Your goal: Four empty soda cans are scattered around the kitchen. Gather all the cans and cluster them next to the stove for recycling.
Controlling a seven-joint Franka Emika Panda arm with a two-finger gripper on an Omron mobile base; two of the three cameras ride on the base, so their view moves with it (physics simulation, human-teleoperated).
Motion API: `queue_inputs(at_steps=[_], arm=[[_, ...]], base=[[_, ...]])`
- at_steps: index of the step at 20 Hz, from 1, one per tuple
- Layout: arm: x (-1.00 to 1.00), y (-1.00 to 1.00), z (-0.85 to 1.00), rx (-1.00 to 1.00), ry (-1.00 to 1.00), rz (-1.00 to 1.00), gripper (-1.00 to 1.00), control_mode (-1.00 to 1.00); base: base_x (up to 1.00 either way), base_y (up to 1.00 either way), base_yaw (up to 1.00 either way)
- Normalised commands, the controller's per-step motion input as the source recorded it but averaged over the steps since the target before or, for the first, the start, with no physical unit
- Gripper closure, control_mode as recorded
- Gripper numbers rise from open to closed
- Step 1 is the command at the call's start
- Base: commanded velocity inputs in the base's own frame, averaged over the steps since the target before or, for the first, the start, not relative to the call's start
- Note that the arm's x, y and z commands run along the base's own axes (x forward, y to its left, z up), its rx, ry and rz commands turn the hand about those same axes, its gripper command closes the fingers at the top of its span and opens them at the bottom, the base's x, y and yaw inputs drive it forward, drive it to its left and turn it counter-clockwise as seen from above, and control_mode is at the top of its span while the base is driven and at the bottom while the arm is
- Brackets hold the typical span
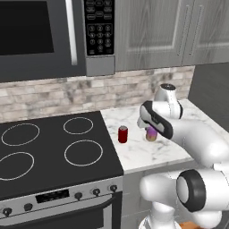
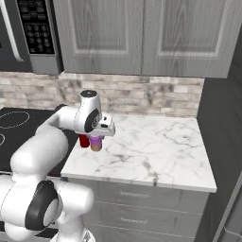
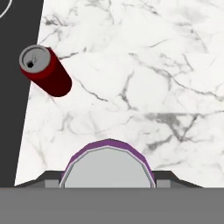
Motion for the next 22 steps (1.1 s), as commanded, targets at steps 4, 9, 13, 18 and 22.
queue_inputs(at_steps=[4, 9, 13, 18, 22], arm=[[0.33, 0.19, -0.17, 0.00, 0.00, 0.04, 1.00, -1.00], [0.28, 0.09, -0.06, 0.00, 0.00, 0.06, 1.00, -1.00], [0.21, 0.00, -0.06, 0.00, 0.00, 0.08, 1.00, -1.00], [0.18, 0.00, -0.13, 0.00, 0.00, 0.09, 1.00, -1.00], [0.19, 0.00, -0.13, 0.00, 0.00, 0.08, 1.00, -1.00]], base=[[0.00, 0.00, 0.00], [0.00, 0.00, 0.00], [0.00, 0.00, 0.00], [0.00, 0.00, 0.00], [0.00, 0.00, 0.00]])
